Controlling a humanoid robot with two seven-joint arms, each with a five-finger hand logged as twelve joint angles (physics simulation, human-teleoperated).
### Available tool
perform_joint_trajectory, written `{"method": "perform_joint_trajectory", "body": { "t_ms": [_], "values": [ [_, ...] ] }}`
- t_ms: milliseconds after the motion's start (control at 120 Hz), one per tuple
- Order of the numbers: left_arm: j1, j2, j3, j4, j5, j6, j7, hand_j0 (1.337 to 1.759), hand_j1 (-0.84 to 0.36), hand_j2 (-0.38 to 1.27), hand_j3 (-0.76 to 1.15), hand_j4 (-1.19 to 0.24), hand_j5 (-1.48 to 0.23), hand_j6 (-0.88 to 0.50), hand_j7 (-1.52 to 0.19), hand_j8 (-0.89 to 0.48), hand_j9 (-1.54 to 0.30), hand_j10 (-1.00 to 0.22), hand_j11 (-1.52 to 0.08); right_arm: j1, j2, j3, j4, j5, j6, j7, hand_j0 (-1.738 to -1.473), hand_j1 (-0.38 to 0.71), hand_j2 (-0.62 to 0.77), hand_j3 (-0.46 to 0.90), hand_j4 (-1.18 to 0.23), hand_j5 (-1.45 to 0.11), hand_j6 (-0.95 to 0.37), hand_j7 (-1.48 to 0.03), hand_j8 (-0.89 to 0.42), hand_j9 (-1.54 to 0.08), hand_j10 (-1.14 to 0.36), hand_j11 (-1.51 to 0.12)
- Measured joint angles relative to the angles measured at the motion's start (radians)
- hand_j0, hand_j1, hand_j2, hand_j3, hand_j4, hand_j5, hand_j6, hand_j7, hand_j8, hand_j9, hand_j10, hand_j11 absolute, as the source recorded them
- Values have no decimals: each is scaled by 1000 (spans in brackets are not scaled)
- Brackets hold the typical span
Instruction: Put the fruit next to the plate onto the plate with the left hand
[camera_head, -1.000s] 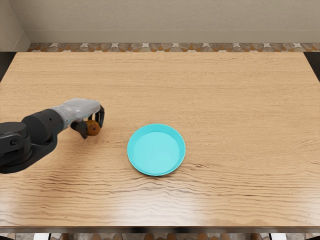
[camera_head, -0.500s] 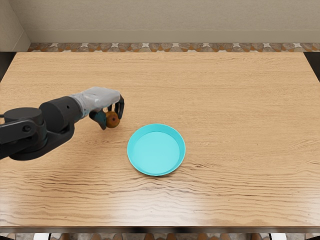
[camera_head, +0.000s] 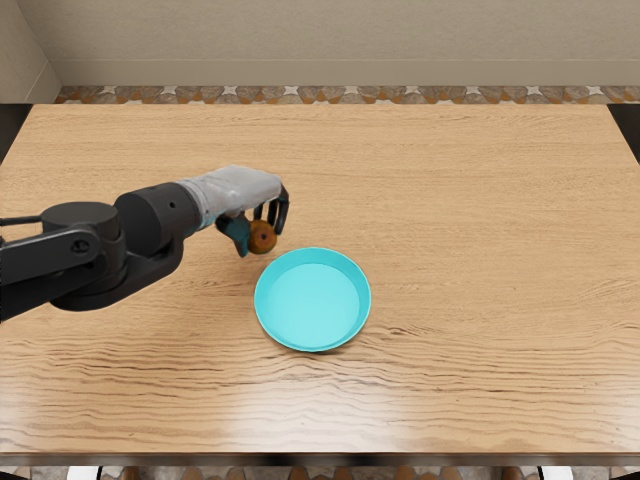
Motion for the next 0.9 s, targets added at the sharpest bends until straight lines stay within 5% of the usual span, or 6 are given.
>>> {"method": "perform_joint_trajectory", "body": {
  "t_ms": [733, 900],
  "values": [
    [9, -133, -34, 0, -34, -134, 0, 1657, -393, 584, 0, -719, -979, -519, -969, -565, -960, -730, -960, 0, 0, 0, 0, 0, 0, 0, -1658, -349, 0, 0, 0, 0, 0, 0, 0, 0, 0, 0],
    [15, -131, -42, 0, -88, -129, 0, 1658, -178, 315, 0, -489, -655, -393, -651, -420, -646, -493, -647, 0, 0, 0, 0, 0, 0, 0, -1658, -349, 0, 0, 0, 0, 0, 0, 0, 0, 0, 0]
  ]
}}
